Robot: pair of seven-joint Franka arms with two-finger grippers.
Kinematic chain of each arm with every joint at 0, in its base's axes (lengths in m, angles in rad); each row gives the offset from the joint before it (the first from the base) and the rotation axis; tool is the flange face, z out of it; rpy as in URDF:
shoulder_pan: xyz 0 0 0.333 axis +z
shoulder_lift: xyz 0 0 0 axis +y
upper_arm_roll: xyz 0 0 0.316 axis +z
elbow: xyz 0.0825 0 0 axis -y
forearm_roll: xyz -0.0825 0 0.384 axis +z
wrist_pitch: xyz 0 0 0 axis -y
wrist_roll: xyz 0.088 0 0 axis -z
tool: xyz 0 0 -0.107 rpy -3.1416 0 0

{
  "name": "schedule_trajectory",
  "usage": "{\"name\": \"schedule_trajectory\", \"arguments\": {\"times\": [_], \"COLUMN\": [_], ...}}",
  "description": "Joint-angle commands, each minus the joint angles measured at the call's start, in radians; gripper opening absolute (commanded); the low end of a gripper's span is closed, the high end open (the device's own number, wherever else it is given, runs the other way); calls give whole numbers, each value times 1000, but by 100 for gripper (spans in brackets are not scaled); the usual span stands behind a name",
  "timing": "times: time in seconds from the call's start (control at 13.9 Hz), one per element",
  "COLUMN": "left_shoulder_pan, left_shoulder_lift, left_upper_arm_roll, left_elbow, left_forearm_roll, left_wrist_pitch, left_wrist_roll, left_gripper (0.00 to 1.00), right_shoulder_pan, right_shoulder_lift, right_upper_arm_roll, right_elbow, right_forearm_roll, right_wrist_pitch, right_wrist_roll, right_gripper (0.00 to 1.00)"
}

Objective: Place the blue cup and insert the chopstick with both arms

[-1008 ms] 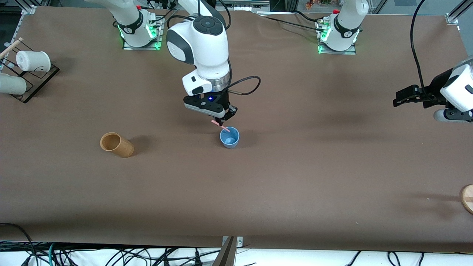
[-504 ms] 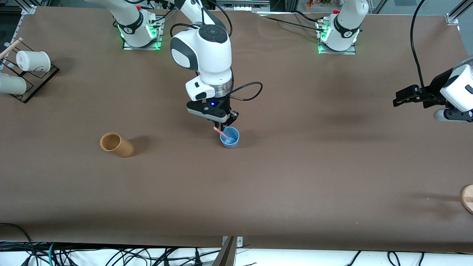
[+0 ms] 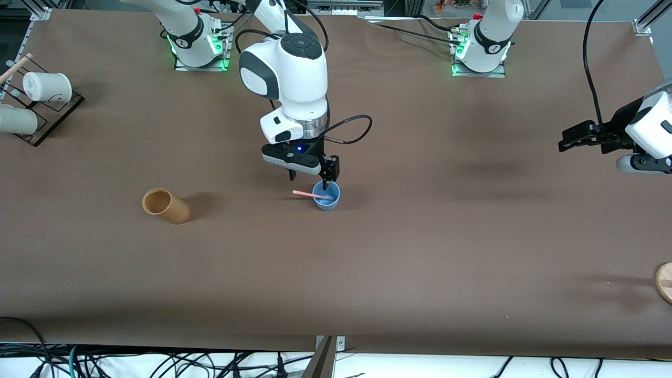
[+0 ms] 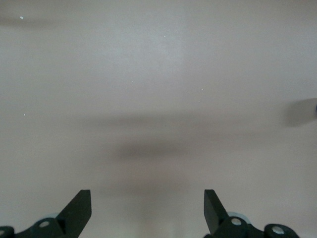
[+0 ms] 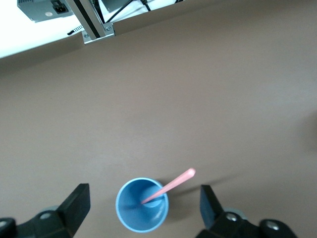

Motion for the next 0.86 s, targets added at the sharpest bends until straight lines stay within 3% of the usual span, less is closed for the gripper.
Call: {"name": "schedule_trajectory", "arguments": {"times": [0.0,0.29,0.58,0.79], "left_shoulder_pan": [4,4,2,2], "left_shoulder_lift": [9,9,9,10], "left_upper_arm_roll": [-2,-3,-3,-3], "left_elbow": [21,22,22,21], "left_forearm_roll": [8,8,8,8], "left_wrist_pitch": [-4,-4,-4,-4], "left_wrist_roll": [19,19,19,19], "left_gripper": [100,100,100,100], "right_shoulder_pan": [0,0,0,0], "right_shoulder_lift": [-50,-115,-147,-167], "right_upper_arm_roll": [-16,-105,-279,-411], "right_elbow": [13,20,28,28], "right_forearm_roll": [0,153,331,406], "right_wrist_pitch": [-101,-236,-297,-354], "right_wrist_roll": [-110,-391,-763,-1030], "right_gripper": [100,100,100,100]}}
